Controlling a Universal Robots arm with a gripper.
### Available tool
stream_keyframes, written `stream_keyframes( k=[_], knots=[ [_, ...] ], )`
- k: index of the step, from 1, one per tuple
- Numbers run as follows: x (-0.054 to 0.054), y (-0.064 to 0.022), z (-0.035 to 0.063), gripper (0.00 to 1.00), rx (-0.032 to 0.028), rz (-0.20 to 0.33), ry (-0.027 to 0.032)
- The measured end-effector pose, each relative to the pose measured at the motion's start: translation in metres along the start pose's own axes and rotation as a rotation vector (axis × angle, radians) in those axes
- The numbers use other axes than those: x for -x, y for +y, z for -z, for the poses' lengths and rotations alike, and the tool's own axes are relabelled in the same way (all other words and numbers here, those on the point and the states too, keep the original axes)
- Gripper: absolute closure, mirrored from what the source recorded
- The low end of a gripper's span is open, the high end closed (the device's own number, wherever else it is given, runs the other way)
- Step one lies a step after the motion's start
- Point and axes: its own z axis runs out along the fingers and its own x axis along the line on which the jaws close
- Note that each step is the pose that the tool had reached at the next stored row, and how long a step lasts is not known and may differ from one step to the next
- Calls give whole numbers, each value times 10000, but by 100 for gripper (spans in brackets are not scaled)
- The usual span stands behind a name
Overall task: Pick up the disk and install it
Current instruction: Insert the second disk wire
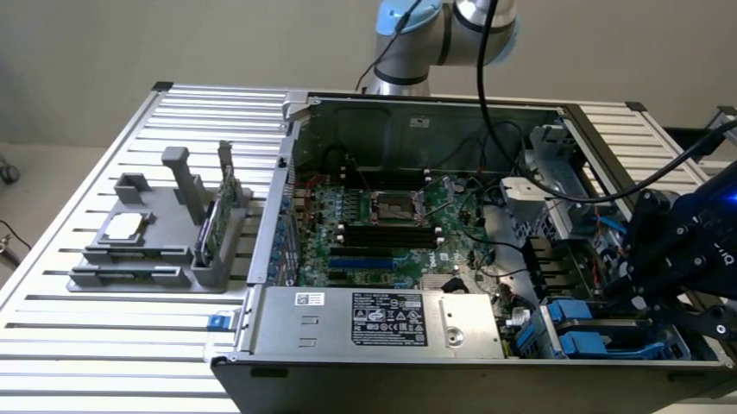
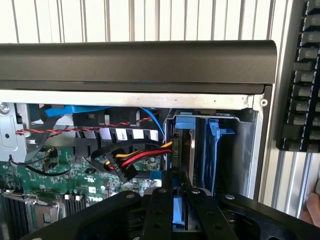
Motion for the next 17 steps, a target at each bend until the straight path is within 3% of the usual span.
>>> stream_keyframes(
  k=[17],
  knots=[
    [20,5,-42,84,0,6,53]
  ],
)
